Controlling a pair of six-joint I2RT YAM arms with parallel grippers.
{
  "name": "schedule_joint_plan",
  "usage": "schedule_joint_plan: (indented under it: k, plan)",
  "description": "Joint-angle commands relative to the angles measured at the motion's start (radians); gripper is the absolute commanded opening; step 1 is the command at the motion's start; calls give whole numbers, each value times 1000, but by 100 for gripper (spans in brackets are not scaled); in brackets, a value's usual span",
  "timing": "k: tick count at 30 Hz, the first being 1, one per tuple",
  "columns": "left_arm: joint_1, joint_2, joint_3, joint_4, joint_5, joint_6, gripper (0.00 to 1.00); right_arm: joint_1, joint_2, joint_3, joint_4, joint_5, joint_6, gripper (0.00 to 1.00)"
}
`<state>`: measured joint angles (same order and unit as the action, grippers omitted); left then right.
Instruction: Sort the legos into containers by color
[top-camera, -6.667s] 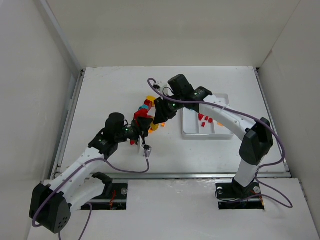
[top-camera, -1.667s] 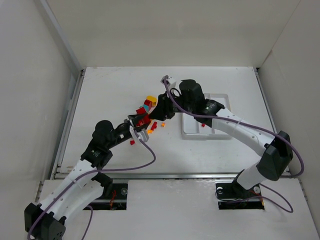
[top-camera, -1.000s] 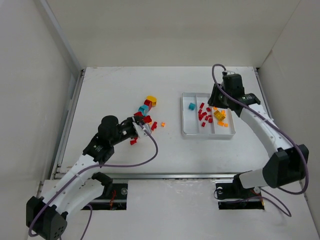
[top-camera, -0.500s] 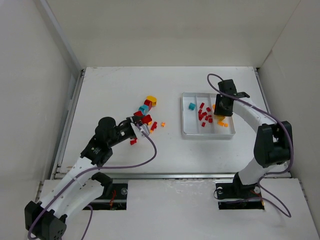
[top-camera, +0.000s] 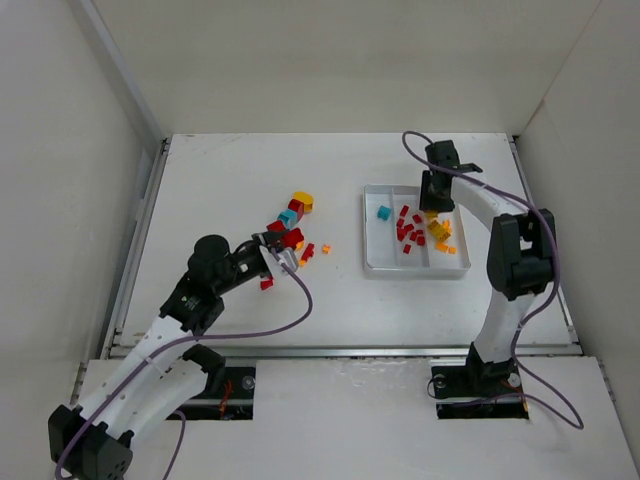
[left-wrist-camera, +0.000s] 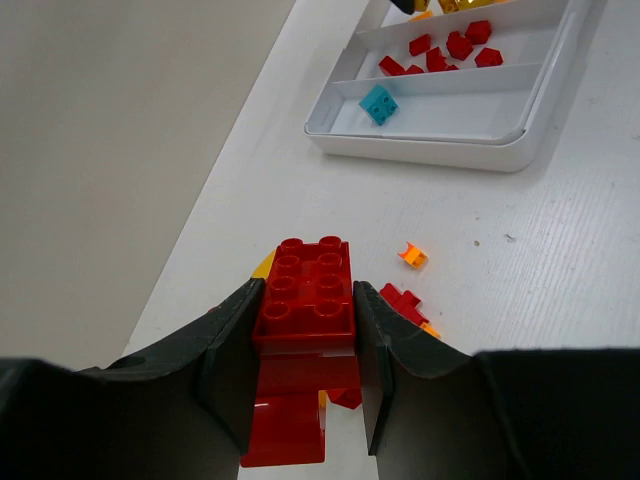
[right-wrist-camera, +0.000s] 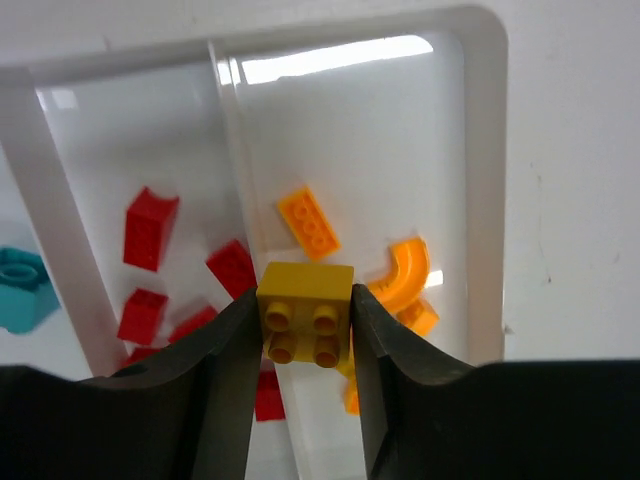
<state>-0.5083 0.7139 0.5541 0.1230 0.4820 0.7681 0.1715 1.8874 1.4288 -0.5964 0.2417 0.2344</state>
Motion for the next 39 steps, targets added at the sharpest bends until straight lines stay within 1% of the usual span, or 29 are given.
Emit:
schedule_joint_plan:
  k: [1,2,5,8,11,13,14,15,16,17,18,19,20,21,22,23,24,25,26,27,28,29,30,32,33,35,36,39]
  plan:
    - [2,-36,7,52,12,-20,0,0,35,111,15,21,-18,42]
    - [2,-36,7,52,12,-20,0,0,44,122,3,21,-29,51]
    - [2,-45,7,52,12,-20,0,0,59,146,-19,21,-38,65]
    - [2,-45,-2,52,12,-20,0,0,59,147,-19,8,-47,69]
    - [2,-45,-2,52,24,-10,0,0,-22,114,22,-42,-66,70]
    - [2,-45,-2,52,38,-10,0,0,-131,52,65,-100,-102,71]
    - [2,-45,-2,52,47,-10,0,0,-180,18,96,-193,-125,71]
    - [2,-45,-2,61,56,-10,0,11,-288,-58,168,-244,-151,71]
    - [2,-45,-2,61,66,-10,0,20,-345,-97,203,-295,-212,71]
    - [2,-54,-2,61,96,-10,0,51,-452,-170,261,-388,-284,71]
    - [2,-54,-2,61,113,-10,0,66,-453,-171,285,-442,-285,71]
    - [2,-54,-2,61,131,-10,0,83,-547,-239,308,-506,-373,71]
    - [2,-54,-2,61,183,-10,0,103,-592,-275,329,-572,-420,71]
    - [2,-54,7,61,213,-10,0,127,-634,-307,346,-693,-467,78]
    - [2,-54,7,41,246,2,0,188,-704,-361,369,-744,-516,89]
    - [2,-45,21,30,313,17,0,227,-733,-384,369,-781,-605,97]
    - [2,-45,21,20,346,17,0,270,-760,-402,385,-797,-634,97]
    - [2,-33,33,9,377,28,0,366,-778,-418,408,-771,-651,98]
    - [2,-16,49,-15,404,28,0,416,-790,-427,408,-750,-679,98]
    - [2,-7,59,-29,456,37,0,460,-791,-427,408,-734,-688,98]
    - [2,5,82,-43,478,37,0,533,-791,-427,408,-708,-688,98]
    - [2,28,96,-65,495,37,0,561,-762,-397,408,-699,-688,98]
    - [2,39,108,-74,522,37,0,589,-748,-383,399,-687,-688,94]
    - [2,58,139,-83,535,37,0,652,-723,-357,389,-650,-710,87]
    - [2,58,139,-83,535,37,0,670,-703,-335,389,-639,-710,77]
    - [2,67,152,-83,535,37,0,713,-694,-326,389,-612,-737,68]
    - [2,67,162,-83,535,37,0,723,-679,-312,380,-602,-738,67]
    - [2,67,162,-83,535,28,0,747,-656,-303,380,-590,-759,67]
